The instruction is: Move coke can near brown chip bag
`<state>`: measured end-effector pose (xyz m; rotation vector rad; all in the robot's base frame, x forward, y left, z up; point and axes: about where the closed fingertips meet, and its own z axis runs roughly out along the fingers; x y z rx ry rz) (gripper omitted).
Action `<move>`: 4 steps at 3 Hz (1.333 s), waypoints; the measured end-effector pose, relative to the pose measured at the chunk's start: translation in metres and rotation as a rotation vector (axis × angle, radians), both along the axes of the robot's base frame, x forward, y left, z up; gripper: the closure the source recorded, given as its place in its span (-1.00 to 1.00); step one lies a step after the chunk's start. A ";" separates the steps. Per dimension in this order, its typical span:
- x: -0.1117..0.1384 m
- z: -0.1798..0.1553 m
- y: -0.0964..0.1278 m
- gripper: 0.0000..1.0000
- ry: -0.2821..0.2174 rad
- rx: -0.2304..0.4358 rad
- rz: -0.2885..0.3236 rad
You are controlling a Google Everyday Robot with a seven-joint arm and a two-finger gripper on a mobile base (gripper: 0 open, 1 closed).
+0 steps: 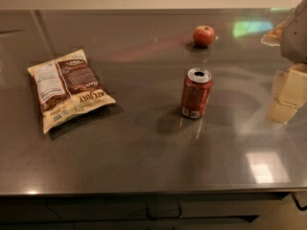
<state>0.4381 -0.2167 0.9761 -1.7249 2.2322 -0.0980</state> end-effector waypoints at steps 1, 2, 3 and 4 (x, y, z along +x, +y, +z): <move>0.000 0.000 0.000 -1.00 -0.001 0.000 0.000; 0.006 -0.002 0.007 -1.00 -0.019 0.025 0.017; 0.012 -0.009 0.016 -1.00 -0.024 0.058 0.042; 0.020 -0.019 0.027 -1.00 -0.018 0.095 0.071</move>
Offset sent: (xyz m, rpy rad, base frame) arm 0.0142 0.0160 -0.0118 0.0605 -0.0214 0.0421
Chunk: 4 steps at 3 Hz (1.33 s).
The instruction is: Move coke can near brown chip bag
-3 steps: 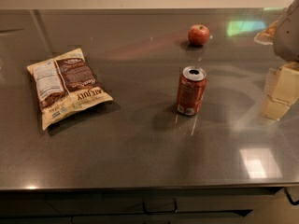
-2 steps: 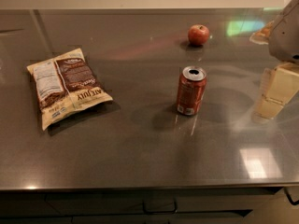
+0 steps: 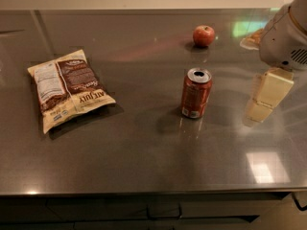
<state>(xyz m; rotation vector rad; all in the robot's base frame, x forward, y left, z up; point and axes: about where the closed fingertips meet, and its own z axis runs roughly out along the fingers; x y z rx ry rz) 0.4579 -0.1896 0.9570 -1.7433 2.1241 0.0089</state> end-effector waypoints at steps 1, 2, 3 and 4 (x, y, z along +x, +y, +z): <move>0.012 -0.020 0.012 -1.00 0.022 0.060 0.030; 0.025 -0.034 0.022 -1.00 0.034 0.110 0.053; 0.036 -0.042 0.032 -1.00 0.045 0.150 0.066; 0.042 -0.044 0.047 -1.00 0.067 0.186 0.087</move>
Offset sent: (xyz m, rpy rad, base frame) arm 0.0397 0.0311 -0.0508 0.1716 0.0503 0.0767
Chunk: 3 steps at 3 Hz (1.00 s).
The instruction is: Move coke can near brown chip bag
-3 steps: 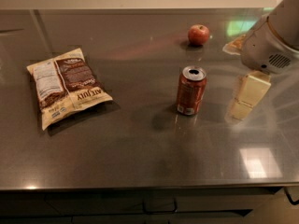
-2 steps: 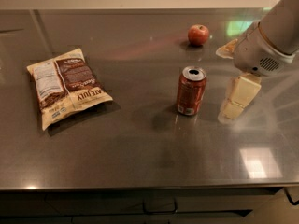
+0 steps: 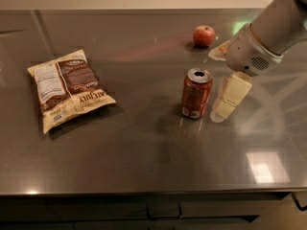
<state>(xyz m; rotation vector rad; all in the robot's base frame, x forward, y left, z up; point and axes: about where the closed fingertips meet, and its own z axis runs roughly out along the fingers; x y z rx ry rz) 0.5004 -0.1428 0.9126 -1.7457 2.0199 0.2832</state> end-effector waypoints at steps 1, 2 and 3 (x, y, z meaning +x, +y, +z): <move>0.002 -0.003 0.011 -1.00 0.035 0.029 0.022; 0.005 -0.005 0.018 -0.67 0.057 0.044 0.034; 0.008 -0.006 0.020 -0.20 0.073 0.048 0.035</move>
Offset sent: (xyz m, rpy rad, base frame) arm 0.0086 0.0238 -0.0072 0.0627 0.0890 0.0443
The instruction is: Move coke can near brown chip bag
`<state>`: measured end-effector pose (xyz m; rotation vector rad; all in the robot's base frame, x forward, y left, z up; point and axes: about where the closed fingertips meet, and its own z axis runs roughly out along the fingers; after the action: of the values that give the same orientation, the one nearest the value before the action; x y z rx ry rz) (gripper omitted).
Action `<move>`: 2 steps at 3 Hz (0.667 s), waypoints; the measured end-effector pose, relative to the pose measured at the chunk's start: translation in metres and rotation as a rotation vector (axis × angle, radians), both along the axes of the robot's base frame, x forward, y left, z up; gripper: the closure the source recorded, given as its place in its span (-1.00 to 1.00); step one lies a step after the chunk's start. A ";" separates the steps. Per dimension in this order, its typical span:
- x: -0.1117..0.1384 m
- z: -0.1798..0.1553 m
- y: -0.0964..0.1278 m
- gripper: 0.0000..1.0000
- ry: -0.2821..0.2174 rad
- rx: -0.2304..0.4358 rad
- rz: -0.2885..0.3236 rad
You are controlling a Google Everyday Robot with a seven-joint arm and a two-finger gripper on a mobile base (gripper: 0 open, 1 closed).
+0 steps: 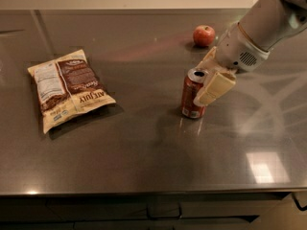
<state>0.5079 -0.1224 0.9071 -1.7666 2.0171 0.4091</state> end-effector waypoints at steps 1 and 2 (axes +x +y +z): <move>0.000 0.004 0.009 0.42 0.015 -0.002 0.006; 0.002 0.009 0.023 0.87 0.027 -0.009 0.012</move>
Offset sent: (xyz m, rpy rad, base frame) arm 0.0029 0.0374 0.0150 -0.0175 0.0487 0.0178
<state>0.5094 -0.0996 0.9163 -1.7887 2.0303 0.4308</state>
